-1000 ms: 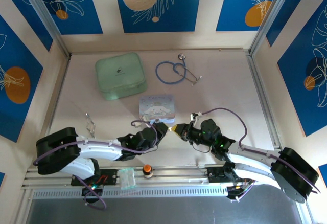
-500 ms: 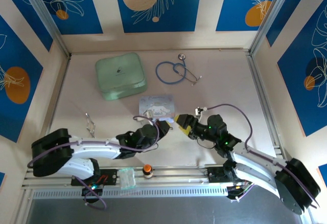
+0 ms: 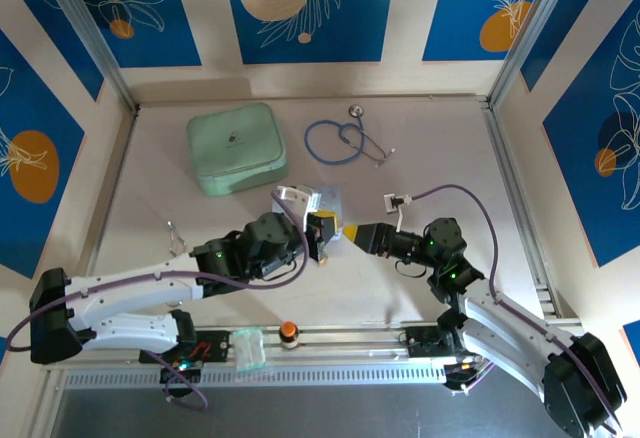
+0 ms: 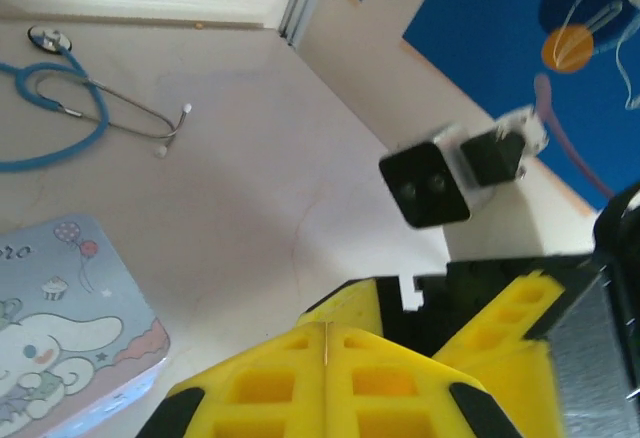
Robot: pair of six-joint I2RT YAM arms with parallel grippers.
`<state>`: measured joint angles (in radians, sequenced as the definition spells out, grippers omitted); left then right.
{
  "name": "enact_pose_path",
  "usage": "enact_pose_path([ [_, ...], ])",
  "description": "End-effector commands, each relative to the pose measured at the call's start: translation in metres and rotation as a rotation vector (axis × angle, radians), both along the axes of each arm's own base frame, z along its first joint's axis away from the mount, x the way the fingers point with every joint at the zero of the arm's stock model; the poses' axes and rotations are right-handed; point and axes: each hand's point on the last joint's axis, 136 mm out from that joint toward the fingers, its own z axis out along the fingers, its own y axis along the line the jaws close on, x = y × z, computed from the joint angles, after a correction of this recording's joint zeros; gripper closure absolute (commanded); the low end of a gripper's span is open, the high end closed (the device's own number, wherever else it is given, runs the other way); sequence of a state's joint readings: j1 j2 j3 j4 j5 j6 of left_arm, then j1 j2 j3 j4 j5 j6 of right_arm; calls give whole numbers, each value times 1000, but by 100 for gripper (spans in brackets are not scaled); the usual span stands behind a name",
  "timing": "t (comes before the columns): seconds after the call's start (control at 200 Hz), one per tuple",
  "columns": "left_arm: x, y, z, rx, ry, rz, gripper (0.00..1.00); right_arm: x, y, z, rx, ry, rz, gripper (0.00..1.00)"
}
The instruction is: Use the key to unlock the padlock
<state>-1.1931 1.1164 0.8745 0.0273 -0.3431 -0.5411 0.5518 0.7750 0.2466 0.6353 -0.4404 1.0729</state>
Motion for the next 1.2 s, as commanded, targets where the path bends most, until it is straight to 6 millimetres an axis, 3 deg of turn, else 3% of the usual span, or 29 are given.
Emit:
enact_pose_path([
  [0.0,-4,9,22,36,-103,-63,100,-11,8,39,60,-168,54,23],
  [0.24,-16,5,47,-226,-26,-114,100,-29,22,66,133,-258,105,35],
  [0.435,-22,5,64,-324,-8,-150,100,-35,23,79,169,-298,108,36],
  [0.615,-24,5,67,-374,9,-159,100,-38,27,86,188,-304,132,48],
  [0.79,-24,5,66,-385,20,-156,100,-32,22,88,203,-306,90,53],
  [1.041,-22,5,65,-405,30,-149,100,-32,23,91,211,-316,95,83],
  [1.196,-20,7,62,-404,31,-133,100,-33,22,87,209,-307,91,89],
])
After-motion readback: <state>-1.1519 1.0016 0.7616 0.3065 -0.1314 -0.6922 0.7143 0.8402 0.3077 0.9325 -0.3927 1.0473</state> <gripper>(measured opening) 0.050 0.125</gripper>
